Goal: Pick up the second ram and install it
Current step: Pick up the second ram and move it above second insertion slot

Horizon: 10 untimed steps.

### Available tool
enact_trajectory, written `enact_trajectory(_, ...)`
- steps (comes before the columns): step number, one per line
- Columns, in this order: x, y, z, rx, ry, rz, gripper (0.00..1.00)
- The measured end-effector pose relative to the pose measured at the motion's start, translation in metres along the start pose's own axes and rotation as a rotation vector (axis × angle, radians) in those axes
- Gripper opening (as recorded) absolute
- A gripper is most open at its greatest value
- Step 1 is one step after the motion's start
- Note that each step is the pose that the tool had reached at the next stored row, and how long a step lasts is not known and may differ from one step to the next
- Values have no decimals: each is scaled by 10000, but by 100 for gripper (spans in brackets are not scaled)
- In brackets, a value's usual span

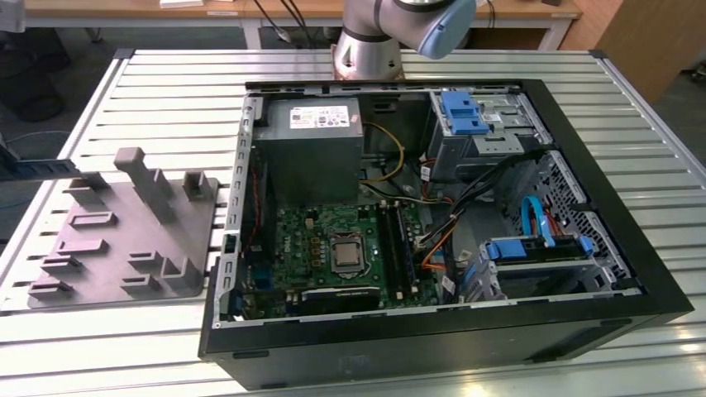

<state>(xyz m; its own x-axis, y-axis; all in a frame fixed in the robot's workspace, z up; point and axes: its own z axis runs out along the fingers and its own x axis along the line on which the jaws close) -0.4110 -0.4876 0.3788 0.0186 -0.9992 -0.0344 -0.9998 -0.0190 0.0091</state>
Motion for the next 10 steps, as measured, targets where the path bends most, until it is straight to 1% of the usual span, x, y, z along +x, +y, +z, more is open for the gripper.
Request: enact_trajectory(10, -3, 1, -100, 0, 0, 1, 14)
